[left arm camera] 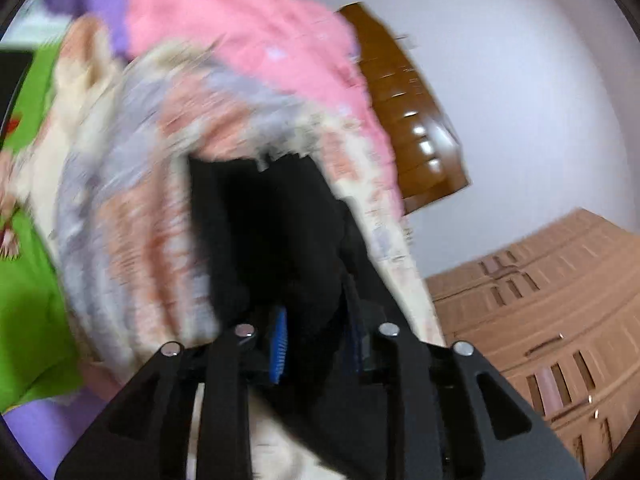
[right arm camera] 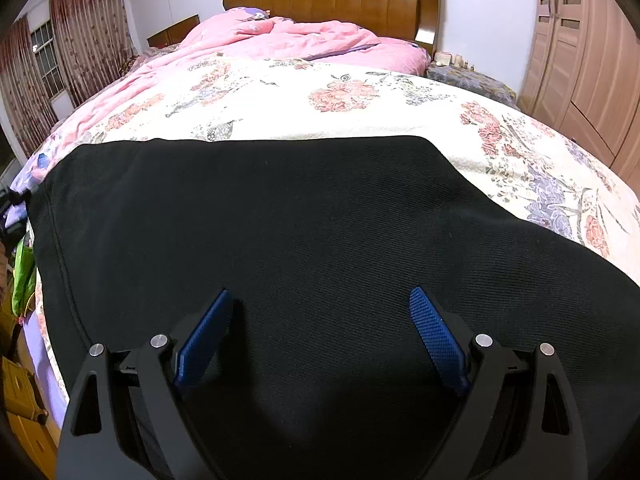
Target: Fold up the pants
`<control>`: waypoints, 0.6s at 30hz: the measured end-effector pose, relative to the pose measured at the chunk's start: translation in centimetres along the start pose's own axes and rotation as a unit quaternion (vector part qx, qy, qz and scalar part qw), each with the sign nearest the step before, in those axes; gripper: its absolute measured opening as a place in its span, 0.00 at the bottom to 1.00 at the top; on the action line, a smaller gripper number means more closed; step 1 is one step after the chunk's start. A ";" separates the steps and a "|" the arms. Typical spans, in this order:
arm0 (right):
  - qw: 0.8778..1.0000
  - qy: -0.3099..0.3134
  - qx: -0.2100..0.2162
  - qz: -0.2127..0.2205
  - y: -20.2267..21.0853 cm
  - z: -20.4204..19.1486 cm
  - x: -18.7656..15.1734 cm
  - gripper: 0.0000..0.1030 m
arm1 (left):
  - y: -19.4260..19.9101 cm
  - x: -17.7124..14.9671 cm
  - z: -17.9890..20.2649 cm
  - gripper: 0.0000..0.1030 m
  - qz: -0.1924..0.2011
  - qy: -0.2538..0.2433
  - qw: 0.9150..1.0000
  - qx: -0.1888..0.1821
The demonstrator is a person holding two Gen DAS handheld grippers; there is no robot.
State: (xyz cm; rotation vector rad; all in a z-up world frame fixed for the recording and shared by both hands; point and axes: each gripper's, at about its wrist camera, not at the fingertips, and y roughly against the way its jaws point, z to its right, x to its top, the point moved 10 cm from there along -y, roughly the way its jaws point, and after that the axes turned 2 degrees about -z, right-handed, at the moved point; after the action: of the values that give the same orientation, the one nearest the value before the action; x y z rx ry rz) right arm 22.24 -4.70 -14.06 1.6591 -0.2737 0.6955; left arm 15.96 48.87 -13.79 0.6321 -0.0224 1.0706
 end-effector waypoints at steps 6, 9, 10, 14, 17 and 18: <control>1.000 0.003 -0.004 -0.003 -0.1 -0.1 0.0 0.85 | 0.9 -0.6 0.9 0.52 0.012 -0.009 0.999 -0.038; 1.000 0.004 -0.005 -0.003 -0.1 0.0 0.0 0.85 | 0.6 -1.0 1.6 0.42 0.013 -0.043 0.999 0.001; 1.000 0.004 -0.005 -0.003 -0.1 0.0 0.0 0.85 | 0.4 -1.1 1.5 0.31 0.009 -0.053 0.998 0.020; 1.000 0.003 -0.004 -0.003 -0.1 -0.1 0.1 0.85 | 1.3 -1.5 1.8 0.07 0.005 -0.057 0.998 0.017; 1.000 0.003 -0.004 -0.003 -0.2 -0.1 0.1 0.85 | 1.5 -1.1 1.1 0.08 0.004 -0.055 0.998 0.026; 1.000 0.003 -0.004 -0.003 -0.2 -0.1 0.1 0.85 | 0.8 -1.4 0.1 0.08 -0.013 -0.056 0.997 0.048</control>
State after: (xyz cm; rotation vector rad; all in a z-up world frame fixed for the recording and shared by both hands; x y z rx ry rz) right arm 22.35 -4.51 -14.17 1.6490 -0.2665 0.6945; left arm 14.62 47.91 -13.80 0.7756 -0.0595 1.0141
